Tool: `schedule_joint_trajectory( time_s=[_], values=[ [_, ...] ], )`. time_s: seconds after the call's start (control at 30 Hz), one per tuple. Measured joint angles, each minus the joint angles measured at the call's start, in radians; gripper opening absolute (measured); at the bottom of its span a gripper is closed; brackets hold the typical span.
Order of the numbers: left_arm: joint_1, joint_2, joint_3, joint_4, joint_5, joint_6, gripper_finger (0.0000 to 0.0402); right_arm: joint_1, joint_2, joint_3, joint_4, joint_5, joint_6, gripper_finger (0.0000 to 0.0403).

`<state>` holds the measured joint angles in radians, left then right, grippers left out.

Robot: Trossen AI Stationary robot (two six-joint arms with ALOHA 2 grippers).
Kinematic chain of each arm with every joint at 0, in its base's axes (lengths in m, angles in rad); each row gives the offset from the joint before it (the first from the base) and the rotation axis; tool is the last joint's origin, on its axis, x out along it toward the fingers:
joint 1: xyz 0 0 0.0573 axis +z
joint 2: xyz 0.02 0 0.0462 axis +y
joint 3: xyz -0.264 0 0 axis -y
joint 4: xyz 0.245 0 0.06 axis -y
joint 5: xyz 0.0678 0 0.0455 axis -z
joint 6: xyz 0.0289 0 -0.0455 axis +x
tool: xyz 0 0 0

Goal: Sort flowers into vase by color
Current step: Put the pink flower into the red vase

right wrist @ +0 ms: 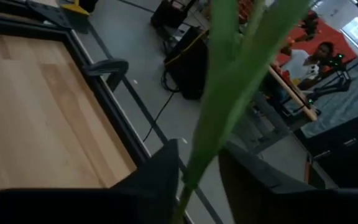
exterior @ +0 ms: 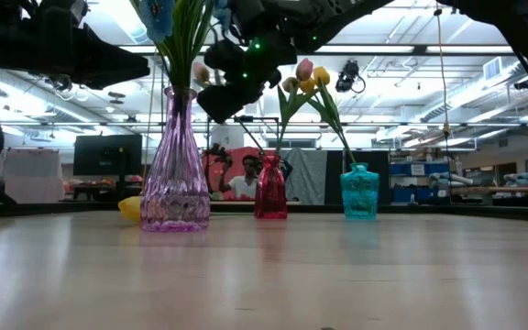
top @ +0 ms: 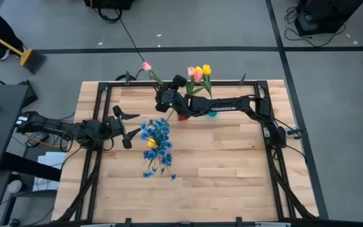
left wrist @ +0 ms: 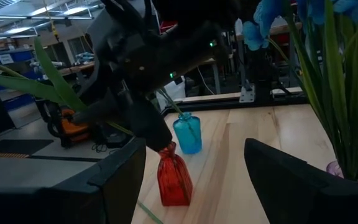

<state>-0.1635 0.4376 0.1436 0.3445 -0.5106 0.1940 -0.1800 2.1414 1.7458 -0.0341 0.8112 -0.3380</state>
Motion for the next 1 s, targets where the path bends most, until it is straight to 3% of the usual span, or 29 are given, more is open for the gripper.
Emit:
schedule_joint_trajectory(
  time_s=[0.27,0.4,0.6,1.0],
  values=[
    [0.0,0.0,0.0,-0.011,0.0,0.0,0.028,0.055,-0.002,0.0,0.001,0.12,0.029,0.0018],
    [0.0,0.0,0.0,-0.016,0.0,0.0,0.028,0.075,-0.015,0.0,-0.026,0.138,0.117,0.0019],
    [0.0,0.0,0.0,-0.03,0.0,-0.011,0.028,0.071,-0.034,0.001,-0.105,0.133,0.249,0.0052],
    [0.0,0.0,0.0,-0.038,-0.001,-0.011,0.028,0.109,-0.061,0.001,-0.12,0.196,0.204,0.0018]
  ],
)
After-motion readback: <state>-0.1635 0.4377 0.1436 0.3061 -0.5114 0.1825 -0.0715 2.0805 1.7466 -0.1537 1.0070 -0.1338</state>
